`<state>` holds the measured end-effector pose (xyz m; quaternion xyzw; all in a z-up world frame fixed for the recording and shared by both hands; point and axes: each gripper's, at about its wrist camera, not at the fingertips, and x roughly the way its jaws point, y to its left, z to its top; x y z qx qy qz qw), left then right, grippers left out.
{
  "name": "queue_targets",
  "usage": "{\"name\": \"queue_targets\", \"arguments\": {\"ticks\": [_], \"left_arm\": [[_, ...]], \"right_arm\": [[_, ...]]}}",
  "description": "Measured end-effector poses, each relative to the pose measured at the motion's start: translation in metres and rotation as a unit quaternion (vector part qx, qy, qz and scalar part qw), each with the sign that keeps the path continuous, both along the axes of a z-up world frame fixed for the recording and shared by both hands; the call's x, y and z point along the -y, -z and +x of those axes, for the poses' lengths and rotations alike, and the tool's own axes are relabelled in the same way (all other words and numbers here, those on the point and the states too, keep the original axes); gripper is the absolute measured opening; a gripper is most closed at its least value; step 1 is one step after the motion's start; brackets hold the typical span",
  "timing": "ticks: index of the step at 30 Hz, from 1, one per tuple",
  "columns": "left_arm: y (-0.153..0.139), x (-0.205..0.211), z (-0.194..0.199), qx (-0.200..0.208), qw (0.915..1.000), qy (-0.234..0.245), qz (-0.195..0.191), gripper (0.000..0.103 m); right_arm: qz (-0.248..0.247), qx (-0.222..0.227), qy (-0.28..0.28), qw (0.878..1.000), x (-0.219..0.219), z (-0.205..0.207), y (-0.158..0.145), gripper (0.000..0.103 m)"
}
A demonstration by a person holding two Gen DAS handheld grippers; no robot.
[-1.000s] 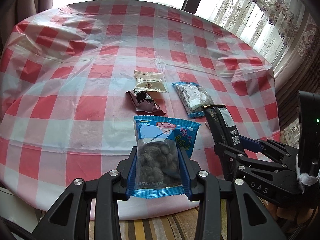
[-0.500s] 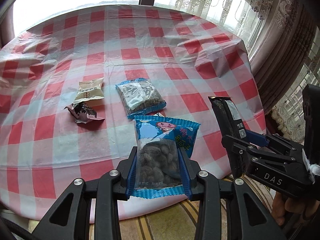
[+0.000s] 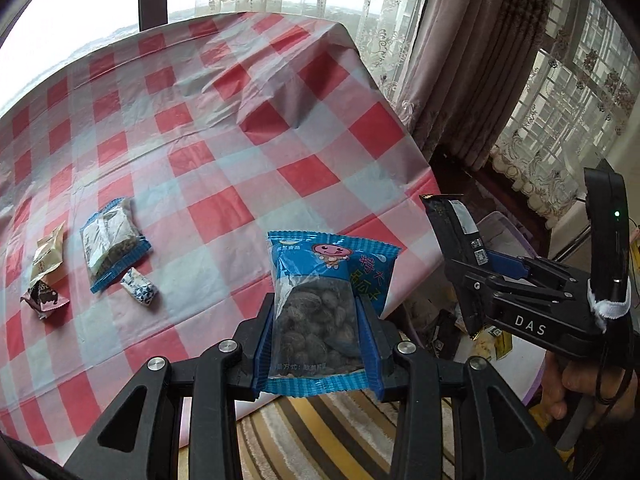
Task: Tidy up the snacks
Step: 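Lift the blue bag and black bar and carry them to the white box, then open both tools to drop the bag and bar into the box, then move both tools back over the remaining snacks on the table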
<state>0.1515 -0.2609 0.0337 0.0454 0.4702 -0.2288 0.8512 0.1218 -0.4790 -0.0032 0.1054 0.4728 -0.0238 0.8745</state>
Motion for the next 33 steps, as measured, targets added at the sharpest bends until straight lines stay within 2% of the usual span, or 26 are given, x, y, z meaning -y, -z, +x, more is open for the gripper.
{"name": "queue_targets", "arguments": {"ticks": [10,17,22,24,26,33], "left_arm": [[0.006,0.097,-0.015,-0.014,0.9927,0.119,0.008,0.039],[0.018,0.142,-0.015,-0.031,0.9855,0.166,0.016,0.039],[0.021,0.162,-0.012,-0.041,0.9813,0.188,-0.003,0.041],[0.022,0.167,-0.01,-0.045,0.9812,0.187,-0.005,0.047],[0.022,0.166,-0.009,-0.044,0.9824,0.182,-0.007,0.054],[0.018,0.148,-0.008,-0.041,0.9871,0.153,-0.019,0.054]], "right_arm": [[-0.009,-0.012,0.099,0.995,0.089,-0.018,0.014,0.053],[-0.01,-0.003,0.122,0.992,0.115,-0.011,0.014,0.054],[-0.015,0.01,0.122,0.992,0.118,-0.006,0.01,0.056],[-0.016,0.015,0.125,0.992,0.118,-0.007,0.007,0.061],[-0.016,0.017,0.124,0.992,0.118,-0.007,0.005,0.062],[-0.017,0.013,0.116,0.993,0.111,-0.009,-0.001,0.063]]}}
